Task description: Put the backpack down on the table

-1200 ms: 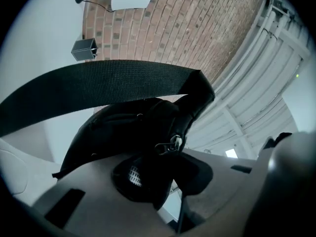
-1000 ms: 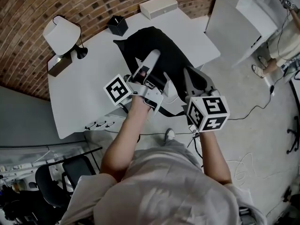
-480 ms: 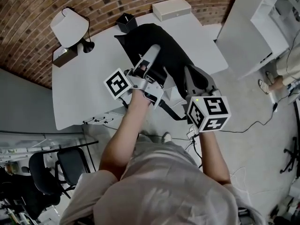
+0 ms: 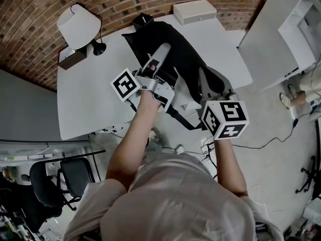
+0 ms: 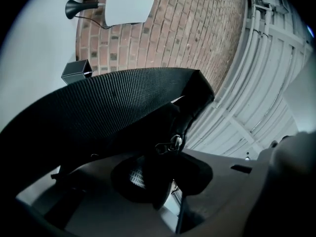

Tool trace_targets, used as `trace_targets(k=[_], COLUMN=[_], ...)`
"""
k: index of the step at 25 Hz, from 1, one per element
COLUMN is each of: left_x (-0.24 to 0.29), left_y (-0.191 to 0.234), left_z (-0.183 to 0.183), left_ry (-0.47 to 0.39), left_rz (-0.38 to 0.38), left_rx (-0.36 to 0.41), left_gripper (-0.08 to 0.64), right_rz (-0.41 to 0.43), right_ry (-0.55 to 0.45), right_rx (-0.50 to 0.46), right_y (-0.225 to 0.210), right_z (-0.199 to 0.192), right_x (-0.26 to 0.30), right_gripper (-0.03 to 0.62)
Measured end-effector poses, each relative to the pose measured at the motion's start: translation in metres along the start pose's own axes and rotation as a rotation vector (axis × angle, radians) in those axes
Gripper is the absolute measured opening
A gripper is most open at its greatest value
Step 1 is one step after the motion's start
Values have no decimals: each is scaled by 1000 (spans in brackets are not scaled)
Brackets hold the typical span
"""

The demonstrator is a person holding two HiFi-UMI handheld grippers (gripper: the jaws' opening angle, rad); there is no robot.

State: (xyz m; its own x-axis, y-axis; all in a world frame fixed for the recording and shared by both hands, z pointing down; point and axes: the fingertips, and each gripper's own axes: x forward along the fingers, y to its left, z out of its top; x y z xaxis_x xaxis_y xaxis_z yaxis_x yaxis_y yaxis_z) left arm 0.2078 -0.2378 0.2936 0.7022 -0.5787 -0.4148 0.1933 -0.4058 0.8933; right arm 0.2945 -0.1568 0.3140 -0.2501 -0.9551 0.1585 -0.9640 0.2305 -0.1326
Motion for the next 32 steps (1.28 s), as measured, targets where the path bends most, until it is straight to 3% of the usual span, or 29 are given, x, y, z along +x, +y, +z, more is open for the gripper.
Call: trace_targets(k=[17,32], left_x=[-20,-83], left_y=[49,75], left_z=[131,182], left_ry=[1,-17], left_rz=[35,92], left_rx=[-37,-72], left_gripper=[81,81], right_rz=[12,55], right_ry=[55,100], right_rx=[-15,-5], right_y=[72,137], right_z=[-3,-30], right_x=[126,171], right_gripper=[2,2])
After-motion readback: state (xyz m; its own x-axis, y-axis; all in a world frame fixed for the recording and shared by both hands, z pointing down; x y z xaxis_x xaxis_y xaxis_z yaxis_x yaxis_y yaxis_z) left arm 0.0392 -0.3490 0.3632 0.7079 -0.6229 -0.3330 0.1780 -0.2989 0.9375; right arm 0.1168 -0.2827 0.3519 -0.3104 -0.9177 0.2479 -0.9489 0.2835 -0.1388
